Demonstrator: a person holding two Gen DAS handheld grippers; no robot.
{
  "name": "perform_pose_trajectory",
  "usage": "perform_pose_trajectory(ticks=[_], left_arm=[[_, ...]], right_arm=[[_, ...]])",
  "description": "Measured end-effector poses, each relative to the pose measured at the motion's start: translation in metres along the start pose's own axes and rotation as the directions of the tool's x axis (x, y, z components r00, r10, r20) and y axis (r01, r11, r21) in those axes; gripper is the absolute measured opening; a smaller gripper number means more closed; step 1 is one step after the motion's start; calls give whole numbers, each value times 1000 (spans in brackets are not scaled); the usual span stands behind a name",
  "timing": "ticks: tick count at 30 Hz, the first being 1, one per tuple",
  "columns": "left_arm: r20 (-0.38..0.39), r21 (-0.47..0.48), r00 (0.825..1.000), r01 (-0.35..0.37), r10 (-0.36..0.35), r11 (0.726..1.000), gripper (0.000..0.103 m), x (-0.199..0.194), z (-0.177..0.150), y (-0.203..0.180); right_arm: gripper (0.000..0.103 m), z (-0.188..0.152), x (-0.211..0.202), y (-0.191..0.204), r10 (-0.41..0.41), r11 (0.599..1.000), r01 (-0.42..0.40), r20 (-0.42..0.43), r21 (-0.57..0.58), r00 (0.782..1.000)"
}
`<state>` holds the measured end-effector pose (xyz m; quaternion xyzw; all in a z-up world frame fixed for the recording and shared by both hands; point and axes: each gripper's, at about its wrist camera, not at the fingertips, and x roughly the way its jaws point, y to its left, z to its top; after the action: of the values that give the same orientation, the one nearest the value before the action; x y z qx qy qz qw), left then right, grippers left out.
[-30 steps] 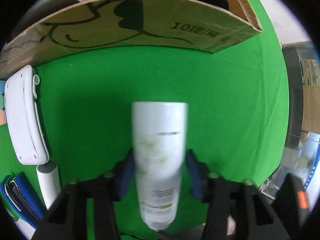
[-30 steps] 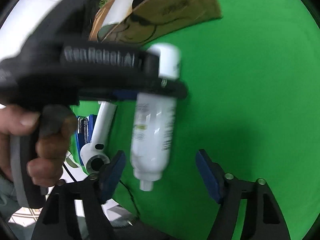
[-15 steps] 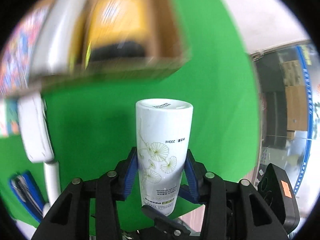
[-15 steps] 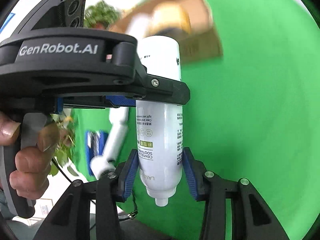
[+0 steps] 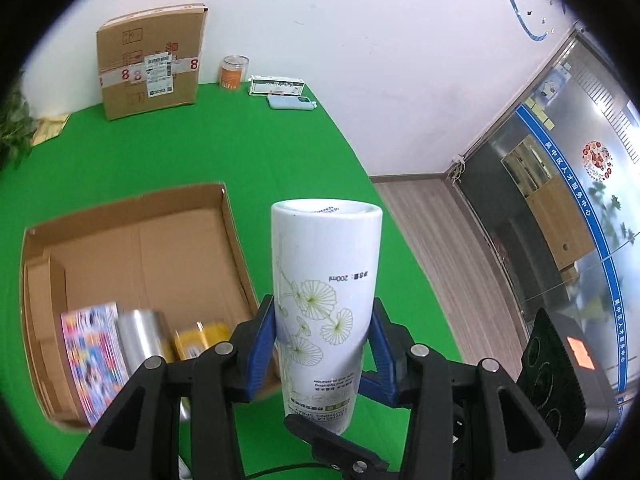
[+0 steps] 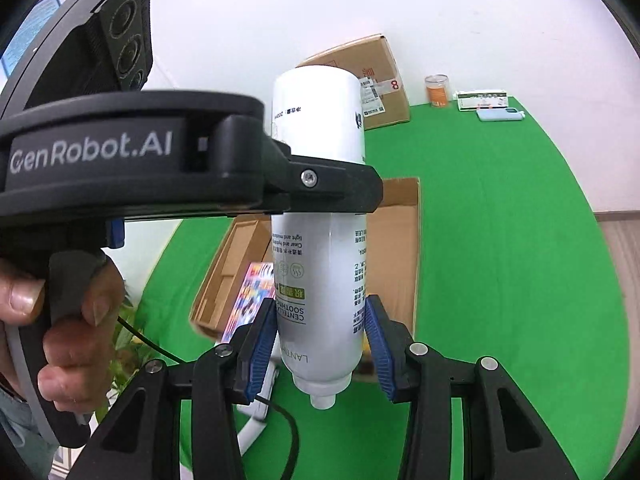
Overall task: Organize rigid objects
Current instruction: 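Lift the white spray bottle with both grippers and stand it beside the yellow tin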
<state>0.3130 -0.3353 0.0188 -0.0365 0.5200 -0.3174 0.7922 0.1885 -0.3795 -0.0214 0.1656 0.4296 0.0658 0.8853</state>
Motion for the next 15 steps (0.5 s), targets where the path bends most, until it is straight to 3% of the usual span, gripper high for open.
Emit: perform_pose_trajectory(ticks=[7,15], left_arm=[[-131,-65,990,38,-46,997,43,61,31,57],[-324,-215,939,50,-119,975,43,153,8,114]], right_arm=[[42,40,85,-43,4,997,8,-143,79,990],[42,18,175,-85,4,987,49,-321,155,947]])
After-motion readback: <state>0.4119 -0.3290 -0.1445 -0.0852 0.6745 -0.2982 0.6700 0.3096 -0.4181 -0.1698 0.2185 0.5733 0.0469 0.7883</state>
